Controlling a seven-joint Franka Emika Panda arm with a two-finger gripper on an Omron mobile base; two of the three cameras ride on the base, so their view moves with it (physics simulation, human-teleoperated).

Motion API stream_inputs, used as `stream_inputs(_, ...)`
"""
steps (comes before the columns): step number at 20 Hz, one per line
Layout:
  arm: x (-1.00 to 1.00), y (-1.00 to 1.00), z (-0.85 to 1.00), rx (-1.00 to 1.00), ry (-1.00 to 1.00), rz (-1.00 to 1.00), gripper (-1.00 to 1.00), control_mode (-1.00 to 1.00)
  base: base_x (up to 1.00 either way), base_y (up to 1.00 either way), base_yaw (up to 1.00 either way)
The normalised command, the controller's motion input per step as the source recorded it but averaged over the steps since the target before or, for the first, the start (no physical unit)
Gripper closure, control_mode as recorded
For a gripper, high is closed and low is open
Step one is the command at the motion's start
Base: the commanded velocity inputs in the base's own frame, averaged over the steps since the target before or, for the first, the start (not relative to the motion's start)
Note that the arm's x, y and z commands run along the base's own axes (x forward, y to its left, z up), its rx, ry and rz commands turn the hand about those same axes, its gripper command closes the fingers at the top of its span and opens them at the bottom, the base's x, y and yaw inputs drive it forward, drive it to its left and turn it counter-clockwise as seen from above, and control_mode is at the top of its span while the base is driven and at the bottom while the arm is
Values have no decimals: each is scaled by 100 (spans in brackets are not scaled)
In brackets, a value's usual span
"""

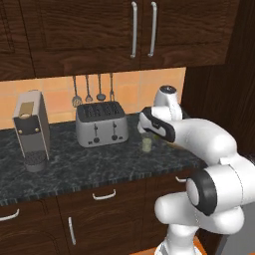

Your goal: Grab a lemon wedge from the fridge and one ice cube from the ice bowl, and put them in the glass of lemonade.

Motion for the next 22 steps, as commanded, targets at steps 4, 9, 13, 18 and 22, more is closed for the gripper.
stream_inputs(4,23,0,-33,0,0,0,100,-100,0,0,0)
stream_inputs(9,31,0,-11,0,10,0,100,-100,0,0,0)
stream_inputs(13,28,0,0,0,6,0,100,-100,0,0,0)
stream_inputs(18,30,0,0,0,1,0,100,-100,0,0,0)
stream_inputs(22,25,0,0,0,0,0,100,-100,0,0,0)
